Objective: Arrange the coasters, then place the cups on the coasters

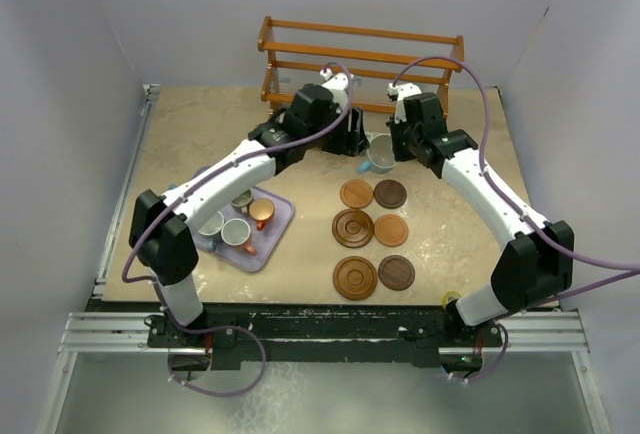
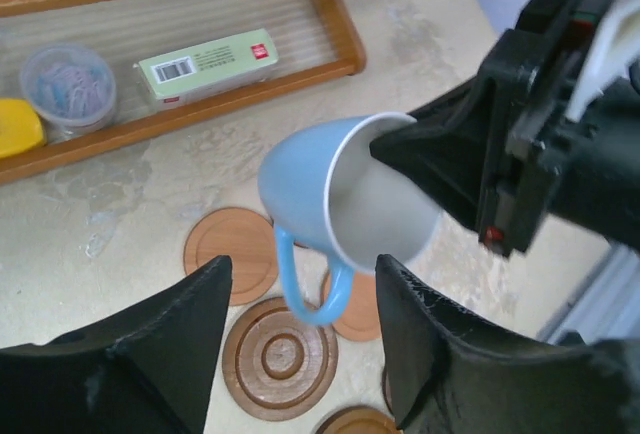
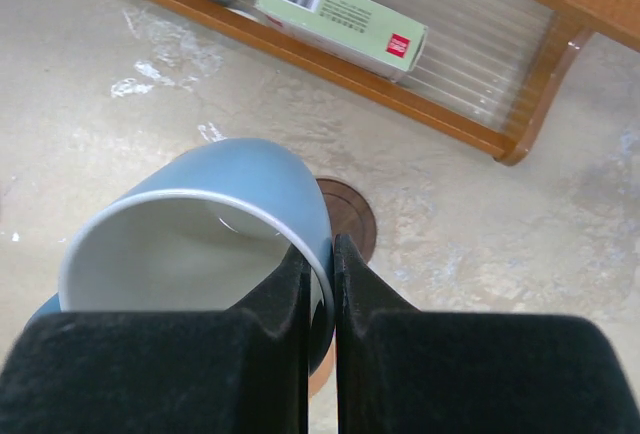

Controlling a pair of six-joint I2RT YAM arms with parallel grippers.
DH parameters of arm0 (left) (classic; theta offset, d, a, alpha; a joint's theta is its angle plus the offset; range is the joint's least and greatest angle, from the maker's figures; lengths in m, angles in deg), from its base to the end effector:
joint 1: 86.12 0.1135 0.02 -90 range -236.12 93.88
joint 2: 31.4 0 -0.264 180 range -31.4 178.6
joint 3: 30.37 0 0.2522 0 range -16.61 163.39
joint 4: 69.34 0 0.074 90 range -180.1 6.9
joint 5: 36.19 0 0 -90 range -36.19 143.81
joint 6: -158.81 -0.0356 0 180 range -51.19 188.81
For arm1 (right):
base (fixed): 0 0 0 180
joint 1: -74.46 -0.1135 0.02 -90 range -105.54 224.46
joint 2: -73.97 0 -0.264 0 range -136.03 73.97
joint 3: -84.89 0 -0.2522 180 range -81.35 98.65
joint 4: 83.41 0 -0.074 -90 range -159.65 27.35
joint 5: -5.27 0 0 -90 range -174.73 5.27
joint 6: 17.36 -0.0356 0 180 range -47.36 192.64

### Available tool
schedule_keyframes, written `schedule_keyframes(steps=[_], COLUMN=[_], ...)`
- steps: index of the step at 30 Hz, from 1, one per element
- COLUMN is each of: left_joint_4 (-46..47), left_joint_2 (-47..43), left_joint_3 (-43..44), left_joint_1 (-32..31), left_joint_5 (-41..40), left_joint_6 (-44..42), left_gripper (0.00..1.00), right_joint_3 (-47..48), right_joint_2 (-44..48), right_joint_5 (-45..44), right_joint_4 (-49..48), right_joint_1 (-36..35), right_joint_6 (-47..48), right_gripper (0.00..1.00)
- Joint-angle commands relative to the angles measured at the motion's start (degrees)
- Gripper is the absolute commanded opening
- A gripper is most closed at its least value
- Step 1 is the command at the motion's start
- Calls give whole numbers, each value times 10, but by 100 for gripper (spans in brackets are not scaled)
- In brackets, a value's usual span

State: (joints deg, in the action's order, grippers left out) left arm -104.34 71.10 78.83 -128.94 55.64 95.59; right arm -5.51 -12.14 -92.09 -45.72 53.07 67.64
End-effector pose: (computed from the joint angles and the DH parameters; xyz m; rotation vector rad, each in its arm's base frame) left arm 0.3103 -0.2891 0.3487 0.3215 2.1343 -0.7641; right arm 0.3222 0.1213 0.3308 -0.2355 2.1520 0.1260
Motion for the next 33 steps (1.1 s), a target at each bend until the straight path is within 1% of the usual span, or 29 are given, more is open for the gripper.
schedule_keyframes(steps=[1, 3, 6, 10, 13, 19, 24, 29, 33], left_joint_4=[66, 58, 22, -10, -31, -66, -50, -57, -55], left_joint_2=[-45, -49, -55, -78, -104, -149, -195, -226, -249], left_joint_3=[-31, -37, -38, -65, -85, -119, -174, -194, -212], left_joint_1=[56, 86, 124, 176, 203, 223, 225, 226, 228], left_joint_5=[171, 216, 264, 292, 280, 251, 229, 188, 174], left_joint_6=[-50, -83, -146, -205, -251, -330, -362, -388, -400], left_gripper=[59, 61, 62, 63, 67, 69, 72, 72, 73], right_joint_3=[31, 30, 27, 25, 21, 41, 58, 77, 79], right_joint_2=[21, 19, 13, -3, -20, -71, -106, -131, -138], right_joint_5=[17, 25, 34, 69, 102, 121, 141, 163, 174], right_joint_4=[-18, -5, 13, 42, 49, 64, 73, 88, 89], right_joint_1=[16, 25, 31, 42, 50, 60, 79, 91, 93], right_joint_6=[38, 56, 90, 131, 163, 192, 210, 220, 225], right_gripper=[0, 0, 0, 0, 0, 0, 0, 0, 0])
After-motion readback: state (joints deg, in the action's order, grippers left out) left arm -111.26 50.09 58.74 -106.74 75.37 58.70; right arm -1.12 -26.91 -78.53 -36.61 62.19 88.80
